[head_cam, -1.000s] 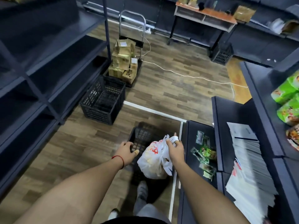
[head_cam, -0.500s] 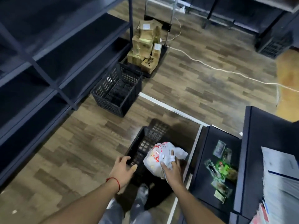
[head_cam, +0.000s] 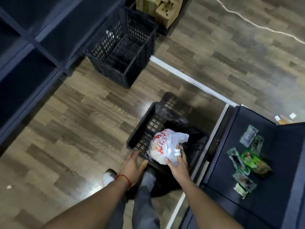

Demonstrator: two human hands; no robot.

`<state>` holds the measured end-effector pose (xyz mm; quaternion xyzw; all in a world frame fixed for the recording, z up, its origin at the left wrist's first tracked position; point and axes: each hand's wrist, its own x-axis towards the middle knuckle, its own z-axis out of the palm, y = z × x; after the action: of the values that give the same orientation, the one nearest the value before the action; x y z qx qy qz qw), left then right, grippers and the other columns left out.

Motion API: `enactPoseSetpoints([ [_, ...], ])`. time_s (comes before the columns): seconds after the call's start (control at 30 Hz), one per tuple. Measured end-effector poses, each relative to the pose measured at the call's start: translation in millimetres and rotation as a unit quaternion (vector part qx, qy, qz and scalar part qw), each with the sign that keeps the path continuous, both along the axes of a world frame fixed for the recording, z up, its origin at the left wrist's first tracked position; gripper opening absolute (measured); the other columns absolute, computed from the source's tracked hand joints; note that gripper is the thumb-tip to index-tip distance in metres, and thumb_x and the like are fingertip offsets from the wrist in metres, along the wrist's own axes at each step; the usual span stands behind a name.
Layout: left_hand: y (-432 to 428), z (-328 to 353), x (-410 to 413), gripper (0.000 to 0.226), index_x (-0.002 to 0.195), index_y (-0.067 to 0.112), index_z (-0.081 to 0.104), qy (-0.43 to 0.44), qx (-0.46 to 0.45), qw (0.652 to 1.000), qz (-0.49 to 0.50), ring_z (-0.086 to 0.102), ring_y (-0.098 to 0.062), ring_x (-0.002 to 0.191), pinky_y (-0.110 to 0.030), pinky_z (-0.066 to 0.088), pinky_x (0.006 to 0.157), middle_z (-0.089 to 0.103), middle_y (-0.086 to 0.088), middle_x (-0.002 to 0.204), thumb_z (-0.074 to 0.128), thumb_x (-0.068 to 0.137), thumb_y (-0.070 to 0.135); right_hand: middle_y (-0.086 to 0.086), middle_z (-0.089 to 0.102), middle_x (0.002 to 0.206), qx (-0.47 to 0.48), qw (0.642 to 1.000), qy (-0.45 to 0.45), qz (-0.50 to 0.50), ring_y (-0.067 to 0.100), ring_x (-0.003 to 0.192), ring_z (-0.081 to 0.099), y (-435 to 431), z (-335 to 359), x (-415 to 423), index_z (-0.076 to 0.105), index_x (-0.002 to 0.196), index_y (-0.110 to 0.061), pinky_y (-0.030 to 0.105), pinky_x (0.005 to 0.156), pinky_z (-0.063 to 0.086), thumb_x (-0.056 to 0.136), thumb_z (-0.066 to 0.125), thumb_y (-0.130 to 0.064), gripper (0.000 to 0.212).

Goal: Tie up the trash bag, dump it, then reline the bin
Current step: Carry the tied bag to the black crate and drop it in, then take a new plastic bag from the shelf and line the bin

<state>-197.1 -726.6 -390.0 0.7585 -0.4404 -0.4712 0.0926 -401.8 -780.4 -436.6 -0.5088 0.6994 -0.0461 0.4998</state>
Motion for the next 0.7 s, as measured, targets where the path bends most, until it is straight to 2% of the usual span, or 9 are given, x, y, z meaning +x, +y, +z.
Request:
enactPoseSetpoints([
  [0.07,-7,-29,-2,0.091,0.138,0.017,0.044,-0.017,0.007,0.999,-0.035,0.042,-0.025,0.133,-0.031,0.033,0.111,0.045,-0.007,0.143,0.027,0.065,0.069,0.002,0.012,0.163,0.015,1.000,0.004,0.015,0.023,0.149,0.015,-1,-28,1,0.020,0.154,-0.031,0.033,0.120,0.018,0.086,0.071,-0.032,0.085],
  [0.2,-18,-72,-10,0.067,0.135,0.019,0.048,-0.041,0.019,0.998,-0.049,0.043,-0.025,0.132,-0.030,0.035,0.109,0.046,-0.006,0.142,0.045,0.079,0.056,-0.001,0.013,0.162,0.012,0.999,0.018,0.028,0.024,0.149,0.013,-6,-67,1,0.022,0.154,-0.027,0.028,0.117,0.014,0.087,0.069,-0.034,0.083],
  [0.3,-24,-93,-18,0.067,0.135,0.021,0.047,-0.038,0.032,0.998,-0.050,0.041,-0.024,0.133,-0.033,0.037,0.108,0.044,-0.005,0.144,0.044,0.079,0.057,-0.003,0.009,0.162,0.015,0.999,0.008,0.041,0.023,0.150,0.007,-14,-80,1,0.016,0.154,-0.037,0.036,0.120,0.015,0.089,0.066,-0.038,0.082],
  [0.37,-26,-97,-20,0.061,0.136,0.020,0.046,-0.040,0.030,0.998,-0.047,0.042,-0.025,0.132,-0.034,0.037,0.107,0.042,-0.005,0.145,0.051,0.086,0.053,-0.004,0.008,0.163,0.013,0.999,0.013,0.050,0.023,0.150,0.007,-19,-77,5,0.015,0.153,-0.041,0.040,0.121,0.017,0.089,0.065,-0.040,0.081],
  [0.47,-31,-81,-19,0.054,0.135,0.020,0.048,-0.040,0.022,0.998,-0.035,0.045,-0.027,0.129,-0.035,0.039,0.105,0.043,-0.005,0.143,0.057,0.088,0.046,-0.003,0.007,0.164,0.048,0.996,0.058,0.052,0.026,0.149,0.013,-21,-59,12,0.038,0.148,-0.020,0.039,0.120,0.021,0.088,0.066,-0.042,0.070],
  [0.53,-34,-60,-17,0.051,0.132,0.018,0.050,-0.027,0.015,0.999,-0.020,0.048,-0.027,0.126,-0.032,0.040,0.103,0.046,-0.006,0.140,0.059,0.088,0.042,0.003,0.018,0.162,0.096,0.991,0.086,0.029,0.028,0.144,0.029,-17,-42,20,0.049,0.140,-0.009,0.039,0.115,0.032,0.085,0.068,-0.042,0.066],
  [0.63,-34,-15,-3,0.048,0.128,0.015,0.053,0.002,0.008,1.000,0.024,0.052,-0.026,0.122,-0.027,0.038,0.100,0.051,-0.007,0.134,0.061,0.086,0.038,0.011,0.048,0.146,0.116,0.987,0.104,0.032,0.031,0.130,0.049,-14,-1,37,0.051,0.140,-0.012,0.038,0.106,0.042,0.085,0.065,-0.041,0.063],
  [0.7,-31,15,12,0.048,0.128,0.016,0.053,0.002,0.013,0.999,0.049,0.054,-0.027,0.120,-0.028,0.040,0.100,0.055,-0.008,0.131,0.060,0.086,0.038,0.010,0.057,0.136,0.081,0.989,0.106,0.060,0.030,0.126,0.053,-20,33,54,0.054,0.138,-0.015,0.035,0.103,0.044,0.088,0.062,-0.037,0.055],
])
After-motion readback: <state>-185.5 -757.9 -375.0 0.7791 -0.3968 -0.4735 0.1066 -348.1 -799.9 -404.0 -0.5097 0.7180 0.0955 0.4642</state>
